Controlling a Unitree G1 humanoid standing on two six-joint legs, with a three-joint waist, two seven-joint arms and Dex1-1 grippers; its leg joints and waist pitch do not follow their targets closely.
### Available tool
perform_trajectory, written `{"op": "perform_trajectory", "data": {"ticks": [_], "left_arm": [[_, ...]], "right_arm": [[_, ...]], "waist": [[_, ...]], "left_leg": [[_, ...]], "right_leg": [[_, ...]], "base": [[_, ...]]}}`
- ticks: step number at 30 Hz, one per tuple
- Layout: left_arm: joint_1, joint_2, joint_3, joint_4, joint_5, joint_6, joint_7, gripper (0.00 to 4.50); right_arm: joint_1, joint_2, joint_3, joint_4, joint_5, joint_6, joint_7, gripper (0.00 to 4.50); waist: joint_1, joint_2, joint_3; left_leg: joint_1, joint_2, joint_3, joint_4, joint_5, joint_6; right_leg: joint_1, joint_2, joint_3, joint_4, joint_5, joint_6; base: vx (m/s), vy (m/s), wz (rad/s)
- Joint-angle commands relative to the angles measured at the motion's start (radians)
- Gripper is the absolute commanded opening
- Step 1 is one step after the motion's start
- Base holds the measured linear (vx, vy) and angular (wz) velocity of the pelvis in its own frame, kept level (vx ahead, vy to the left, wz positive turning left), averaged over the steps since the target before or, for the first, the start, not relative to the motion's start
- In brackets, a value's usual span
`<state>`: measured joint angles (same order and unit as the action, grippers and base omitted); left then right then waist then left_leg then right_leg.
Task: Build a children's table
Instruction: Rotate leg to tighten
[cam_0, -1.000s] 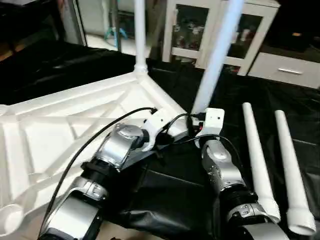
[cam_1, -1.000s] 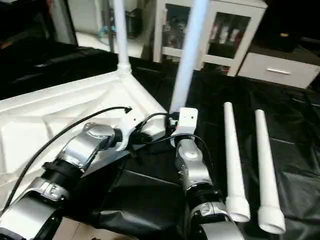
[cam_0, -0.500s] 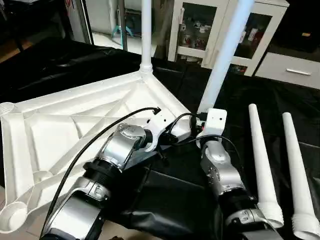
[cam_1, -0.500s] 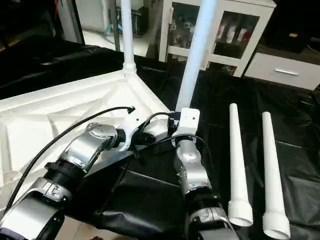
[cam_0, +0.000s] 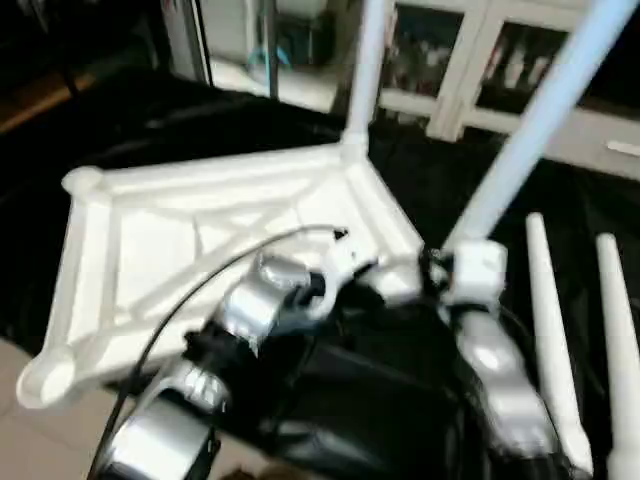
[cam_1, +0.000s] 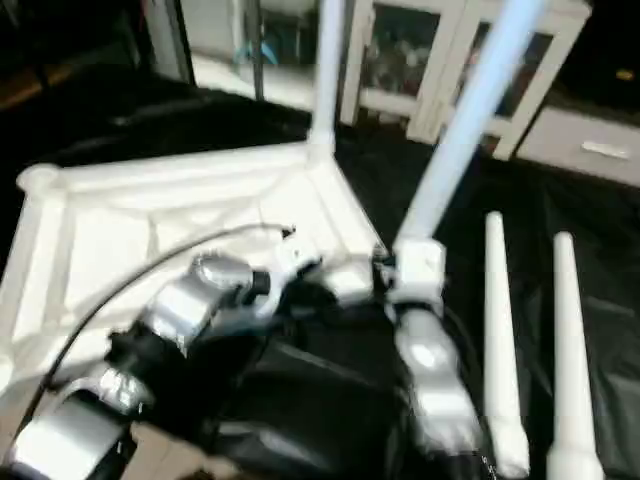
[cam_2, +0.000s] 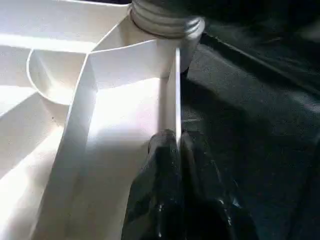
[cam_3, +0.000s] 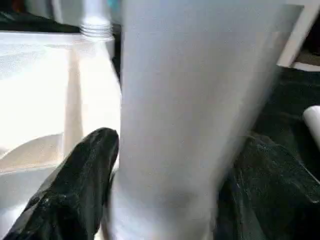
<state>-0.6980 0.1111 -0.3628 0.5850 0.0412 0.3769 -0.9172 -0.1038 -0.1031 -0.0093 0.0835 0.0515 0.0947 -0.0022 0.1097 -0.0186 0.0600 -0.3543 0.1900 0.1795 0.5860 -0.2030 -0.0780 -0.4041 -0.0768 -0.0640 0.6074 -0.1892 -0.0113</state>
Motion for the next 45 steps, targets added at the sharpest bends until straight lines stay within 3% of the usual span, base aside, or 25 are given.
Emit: {"op": "perform_trajectory", "data": {"ticks": [1, 5, 8, 10, 13, 15, 16, 17, 18, 19, 20, 21, 22, 23, 25, 26, 29, 32, 33, 35, 36, 38, 40, 41, 45], "left_arm": [[-0.005, 0.001, 0.020, 0.052, 0.015, -0.060, 0.054, 0.00], [-0.031, -0.014, 0.033, 0.096, 0.024, -0.126, 0.103, 0.00], [-0.048, -0.025, 0.045, 0.127, 0.024, -0.168, 0.132, 0.00], [-0.054, -0.033, 0.050, 0.145, 0.022, -0.227, 0.146, 0.00], [-0.061, -0.057, 0.083, 0.169, -0.004, -0.308, 0.170, 0.00], [-0.059, -0.068, 0.109, 0.156, -0.038, -0.298, 0.149, 0.55], [-0.059, -0.072, 0.122, 0.146, -0.051, -0.289, 0.152, 0.58], [-0.054, -0.074, 0.133, 0.127, -0.063, -0.282, 0.149, 0.58], [-0.052, -0.074, 0.140, 0.114, -0.066, -0.292, 0.159, 0.65], [-0.050, -0.073, 0.147, 0.101, -0.070, -0.293, 0.169, 0.65], [-0.047, -0.072, 0.157, 0.083, -0.081, -0.292, 0.170, 0.77], [-0.045, -0.072, 0.172, 0.063, -0.097, -0.295, 0.175, 0.90], [-0.045, -0.072, 0.172, 0.063, -0.097, -0.295, 0.175, 0.97], [-0.043, -0.060, 0.222, 0.006, -0.138, -0.288, 0.185, 0.97], [-0.037, -0.037, 0.253, -0.048, -0.162, -0.275, 0.176, 0.97], [-0.030, -0.019, 0.274, -0.086, -0.175, -0.246, 0.177, 0.97], [0.000, 0.065, 0.300, -0.192, -0.166, -0.168, 0.172, 0.97], [0.066, 0.260, 0.329, -0.325, -0.125, -0.076, 0.107, 0.97], [0.080, 0.311, 0.335, -0.339, -0.109, -0.062, 0.089, 0.97], [0.120, 0.456, 0.343, -0.349, -0.038, -0.003, 0.072, 0.97], [0.121, 0.459, 0.343, -0.350, -0.037, -0.001, 0.072, 0.97], [0.156, 0.559, 0.341, -0.364, 0.014, 0.073, 0.066, 0.97], [0.174, 0.598, 0.339, -0.381, 0.031, 0.108, 0.071, 0.97], [0.181, 0.617, 0.340, -0.388, 0.044, 0.126, 0.086, 0.97], [0.188, 0.633, 0.310, -0.379, 0.068, 0.170, 0.138, 0.97]], "right_arm": [[0.063, -0.057, 0.017, -0.104, 0.053, 0.009, 0.119, 3.79], [0.170, -0.103, 0.017, -0.205, 0.137, 0.026, 0.223, 3.79], [0.215, -0.139, 0.008, -0.239, 0.159, 0.024, 0.276, 3.79], [0.228, -0.149, -0.007, -0.260, 0.188, 0.047, 0.310, 3.79], [0.220, -0.166, -0.010, -0.286, 0.232, 0.089, 0.356, 3.79], [0.207, -0.182, 0.008, -0.294, 0.223, 0.095, 0.371, 3.83], [0.200, -0.183, 0.014, -0.293, 0.221, 0.095, 0.373, 3.83], [0.190, -0.182, 0.019, -0.292, 0.224, 0.100, 0.374, 3.83], [0.182, -0.181, 0.023, -0.288, 0.224, 0.101, 0.377, 3.83], [0.173, -0.180, 0.027, -0.284, 0.224, 0.102, 0.378, 3.83], [0.164, -0.177, 0.029, -0.279, 0.221, 0.105, 0.380, 3.83], [0.155, -0.176, 0.032, -0.275, 0.219, 0.108, 0.385, 3.83], [0.155, -0.176, 0.032, -0.275, 0.219, 0.108, 0.385, 3.83], [0.131, -0.173, 0.035, -0.267, 0.219, 0.119, 0.394, 3.83], [0.115, -0.171, 0.038, -0.263, 0.221, 0.129, 0.399, 3.83], [0.106, -0.174, 0.044, -0.261, 0.218, 0.130, 0.404, 3.83], [0.086, -0.181, 0.061, -0.256, 0.203, 0.137, 0.410, 3.83], [0.064, -0.193, 0.095, -0.261, 0.193, 0.156, 0.439, 3.83], [0.062, -0.195, 0.102, -0.263, 0.193, 0.163, 0.447, 3.83], [0.053, -0.201, 0.122, -0.262, 0.186, 0.177, 0.465, 3.83], [0.053, -0.201, 0.123, -0.262, 0.186, 0.177, 0.465, 3.83], [0.043, -0.202, 0.138, -0.252, 0.177, 0.184, 0.472, 3.83], [0.036, -0.203, 0.147, -0.244, 0.171, 0.186, 0.474, 3.83], [0.029, -0.204, 0.154, -0.236, 0.164, 0.186, 0.476, 3.83], [-0.009, -0.207, 0.183, -0.206, 0.140, 0.208, 0.478, 3.83]], "waist": [[-0.004, 0.001, -0.056], [-0.008, 0.005, -0.053], [-0.014, 0.000, -0.053], [-0.018, 0.004, -0.055], [-0.016, 0.002, -0.059], [-0.015, 0.003, -0.062], [-0.012, -0.003, -0.067], [-0.011, 0.004, -0.069], [-0.013, -0.007, -0.069], [-0.013, -0.002, -0.069], [-0.013, 0.000, -0.068], [-0.011, -0.009, -0.068], [-0.010, -0.007, -0.067], [-0.012, -0.015, -0.067], [-0.012, -0.010, -0.066], [-0.014, -0.012, -0.065], [-0.019, -0.006, -0.062], [-0.019, -0.004, -0.065], [-0.025, -0.002, -0.064], [-0.024, -0.001, -0.064], [-0.024, 0.001, -0.065], [-0.019, 0.000, -0.062], [-0.017, 0.004, -0.061], [-0.013, -0.002, -0.060], [-0.006, -0.004, -0.058]], "left_leg": [[0.002, 0.035, -0.013, -0.080, -0.210, 0.036], [0.000, 0.036, -0.019, -0.083, -0.267, 0.038], [-0.004, 0.035, -0.019, -0.081, -0.255, 0.049], [-0.008, 0.034, -0.020, -0.080, -0.237, 0.055], [-0.009, 0.033, -0.019, -0.074, -0.200, 0.076], [-0.009, 0.037, -0.019, -0.071, -0.165, 0.083], [-0.010, 0.036, -0.016, -0.065, -0.136, 0.089], [-0.008, 0.039, -0.017, -0.064, -0.109, 0.094], [-0.011, 0.039, -0.016, -0.062, -0.099, 0.101], [-0.012, 0.040, -0.017, -0.062, -0.091, 0.112], [-0.012, 0.040, -0.016, -0.061, -0.094, 0.116], [-0.012, 0.039, -0.015, -0.060, -0.089, 0.122], [-0.012, 0.039, -0.014, -0.060, -0.085, 0.125], [-0.012, 0.039, -0.013, -0.059, -0.085, 0.124], [-0.012, 0.041, -0.015, -0.060, -0.085, 0.115], [-0.012, 0.041, -0.015, -0.061, -0.090, 0.113], [-0.008, 0.041, -0.013, -0.063, -0.099, 0.091], [-0.005, 0.043, -0.015, -0.064, -0.088, 0.076], [-0.010, 0.041, -0.017, -0.066, -0.080, 0.069], [0.001, 0.040, -0.014, -0.065, -0.080, 0.055], [0.004, 0.040, -0.014, -0.064, -0.074, 0.052], [0.012, 0.041, -0.011, -0.066, -0.086, 0.041], [0.013, 0.042, -0.012, -0.069, -0.099, 0.025], [0.013, 0.042, -0.011, -0.070, -0.109, 0.018], [0.014, 0.041, -0.012, -0.075, -0.161, -0.012]], "right_leg": [[0.056, -0.069, 0.053, -0.085, -0.190, -0.137], [0.053, -0.073, 0.054, -0.101, -0.336, -0.102], [0.053, -0.071, 0.052, -0.104, -0.348, -0.097], [0.054, -0.071, 0.050, -0.103, -0.345, -0.100], [0.056, -0.069, 0.050, -0.098, -0.284, -0.118], [0.055, -0.070, 0.050, -0.087, -0.226, -0.142], [0.057, -0.072, 0.049, -0.083, -0.178, -0.162], [0.055, -0.072, 0.049, -0.073, -0.112, -0.194], [0.057, -0.071, 0.047, -0.069, -0.082, -0.203], [0.057, -0.070, 0.045, -0.066, -0.060, -0.213], [0.056, -0.072, 0.045, -0.066, -0.061, -0.214], [0.058, -0.074, 0.045, -0.065, -0.072, -0.214], [0.057, -0.075, 0.045, -0.066, -0.079, -0.215], [0.058, -0.073, 0.045, -0.066, -0.086, -0.212], [0.057, -0.075, 0.045, -0.063, -0.093, -0.214], [0.056, -0.074, 0.044, -0.064, -0.100, -0.213], [0.052, -0.069, 0.046, -0.063, -0.115, -0.202], [0.053, -0.067, 0.045, -0.055, -0.100, -0.197], [0.056, -0.065, 0.045, -0.050, -0.098, -0.185], [0.048, -0.061, 0.047, -0.049, -0.086, -0.184], [0.047, -0.060, 0.047, -0.047, -0.072, -0.185], [0.038, -0.059, 0.047, -0.047, -0.059, -0.197], [0.038, -0.059, 0.048, -0.044, -0.064, -0.201], [0.038, -0.060, 0.049, -0.045, -0.069, -0.203], [0.039, -0.063, 0.050, -0.049, -0.100, -0.199]], "base": [[0.000, 0.000, 0.00], [0.000, 0.000, 0.00], [0.000, 0.000, 0.00], [0.000, 0.000, 0.00], [0.000, 0.000, 0.00], [0.000, 0.000, 0.00], [0.000, 0.000, 0.00], [0.000, 0.000, 0.00], [0.000, 0.000, 0.00], [0.000, 0.000, 0.00], [0.000, 0.000, 0.00], [0.000, 0.000, 0.00], [0.000, 0.000, 0.00], [0.000, 0.000, 0.00], [0.000, 0.000, 0.00], [0.000, 0.000, 0.00], [0.000, 0.000, 0.00], [0.000, 0.000, 0.00], [0.000, 0.000, 0.00], [0.000, 0.000, 0.00], [0.000, 0.000, 0.00], [0.000, 0.000, 0.00], [0.000, 0.000, 0.00], [0.000, 0.000, 0.00], [0.000, 0.000, 0.00]]}}
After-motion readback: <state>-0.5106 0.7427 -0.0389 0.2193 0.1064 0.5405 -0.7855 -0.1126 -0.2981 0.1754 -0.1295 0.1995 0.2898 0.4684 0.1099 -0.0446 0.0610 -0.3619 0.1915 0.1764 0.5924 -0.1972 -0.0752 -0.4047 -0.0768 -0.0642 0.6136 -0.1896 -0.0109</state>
